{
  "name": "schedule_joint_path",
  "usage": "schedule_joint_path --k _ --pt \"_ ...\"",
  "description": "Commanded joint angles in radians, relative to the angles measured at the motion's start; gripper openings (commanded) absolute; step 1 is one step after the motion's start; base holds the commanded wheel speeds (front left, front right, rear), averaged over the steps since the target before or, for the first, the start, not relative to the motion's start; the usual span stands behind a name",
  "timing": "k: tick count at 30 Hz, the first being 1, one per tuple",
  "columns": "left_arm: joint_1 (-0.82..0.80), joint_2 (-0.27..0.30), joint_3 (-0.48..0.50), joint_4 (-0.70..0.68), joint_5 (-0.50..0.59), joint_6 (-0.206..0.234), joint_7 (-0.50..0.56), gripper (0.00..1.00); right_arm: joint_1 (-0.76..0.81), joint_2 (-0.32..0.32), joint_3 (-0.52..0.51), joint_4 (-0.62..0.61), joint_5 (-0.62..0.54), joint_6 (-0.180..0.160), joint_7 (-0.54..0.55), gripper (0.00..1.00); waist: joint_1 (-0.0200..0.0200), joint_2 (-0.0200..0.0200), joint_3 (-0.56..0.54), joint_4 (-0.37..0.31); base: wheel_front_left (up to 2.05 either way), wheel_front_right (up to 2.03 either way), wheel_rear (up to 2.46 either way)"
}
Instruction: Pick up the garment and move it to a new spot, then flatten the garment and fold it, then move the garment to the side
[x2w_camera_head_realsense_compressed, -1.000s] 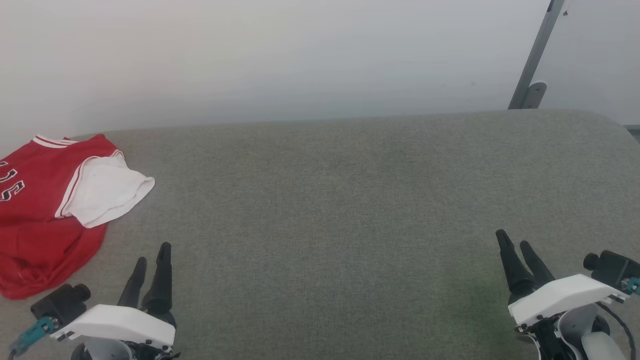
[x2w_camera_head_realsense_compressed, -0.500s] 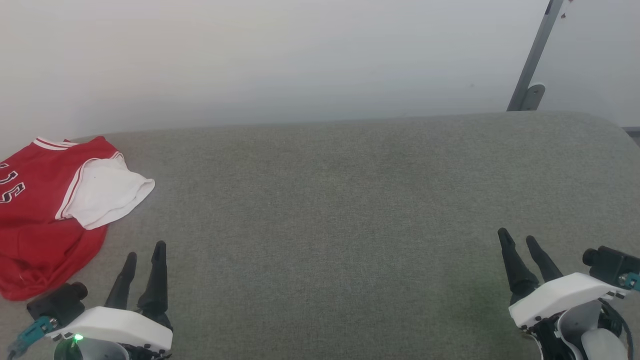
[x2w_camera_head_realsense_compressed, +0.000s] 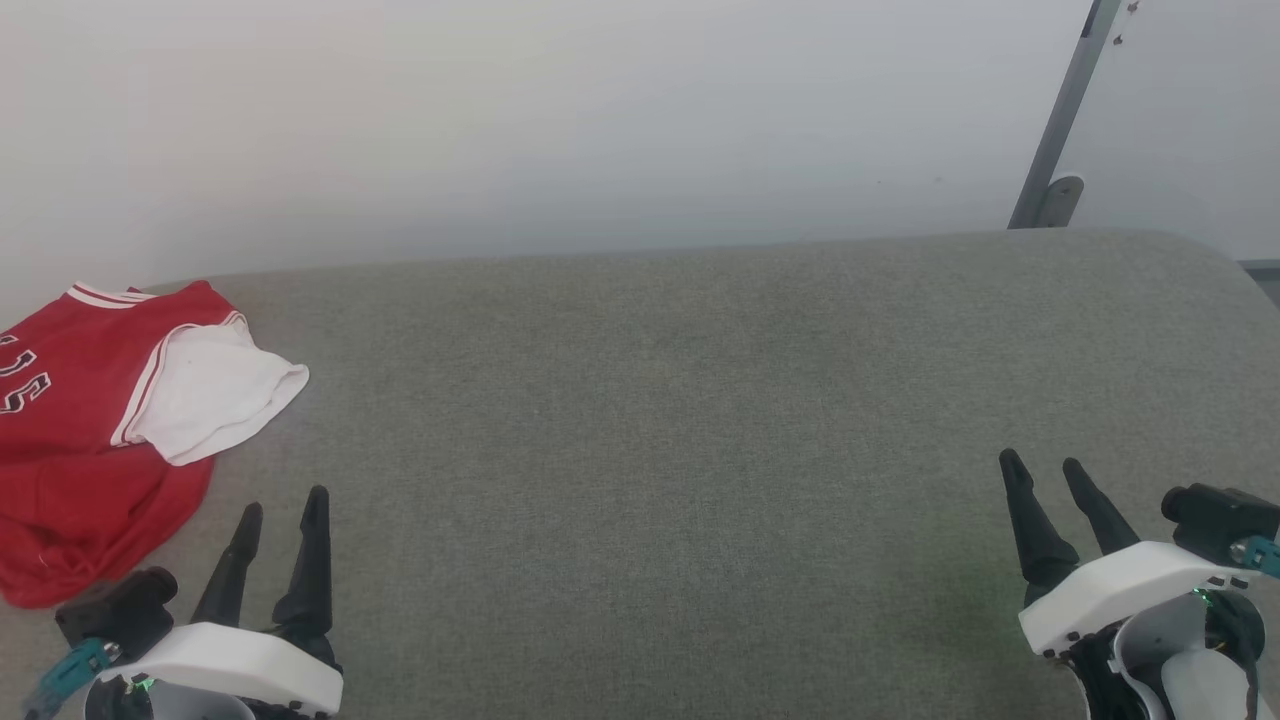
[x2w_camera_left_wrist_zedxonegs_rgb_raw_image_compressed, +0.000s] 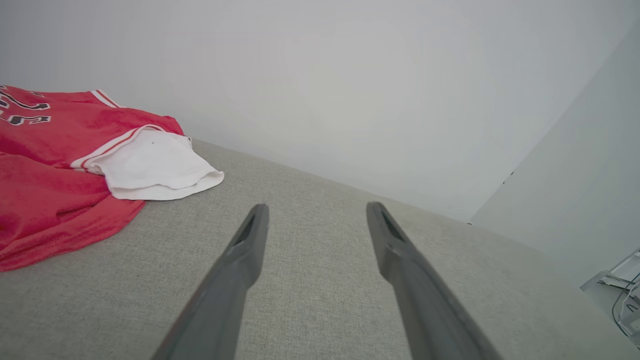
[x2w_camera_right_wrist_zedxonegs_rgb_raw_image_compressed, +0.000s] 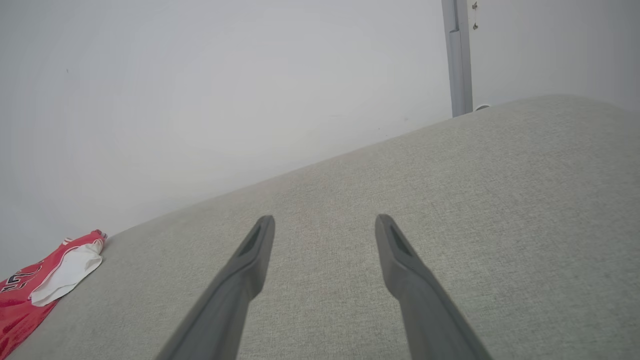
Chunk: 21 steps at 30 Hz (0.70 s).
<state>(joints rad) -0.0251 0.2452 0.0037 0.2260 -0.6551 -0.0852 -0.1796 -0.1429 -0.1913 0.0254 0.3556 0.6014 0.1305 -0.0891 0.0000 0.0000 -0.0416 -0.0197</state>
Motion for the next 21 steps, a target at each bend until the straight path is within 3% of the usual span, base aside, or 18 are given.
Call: schedule_joint_path --k 1,21 --pt "0.002 0.008 0.001 -0.010 0.023 -0.007 -0.011 1.00 -0.012 -0.006 -0.001 -0.009 -0.018 0.000 -0.009 1.00 0.0000 0.0000 -0.001 0.000 0.00 0.00 0.00" --pt "0.018 0.041 -0.007 -0.025 0.145 -0.006 -0.053 1.00 -0.004 -0.012 -0.001 -0.018 -0.170 0.000 -0.038 1.00 0.0000 0.0000 -0.011 -0.006 0.00 0.00 0.00"
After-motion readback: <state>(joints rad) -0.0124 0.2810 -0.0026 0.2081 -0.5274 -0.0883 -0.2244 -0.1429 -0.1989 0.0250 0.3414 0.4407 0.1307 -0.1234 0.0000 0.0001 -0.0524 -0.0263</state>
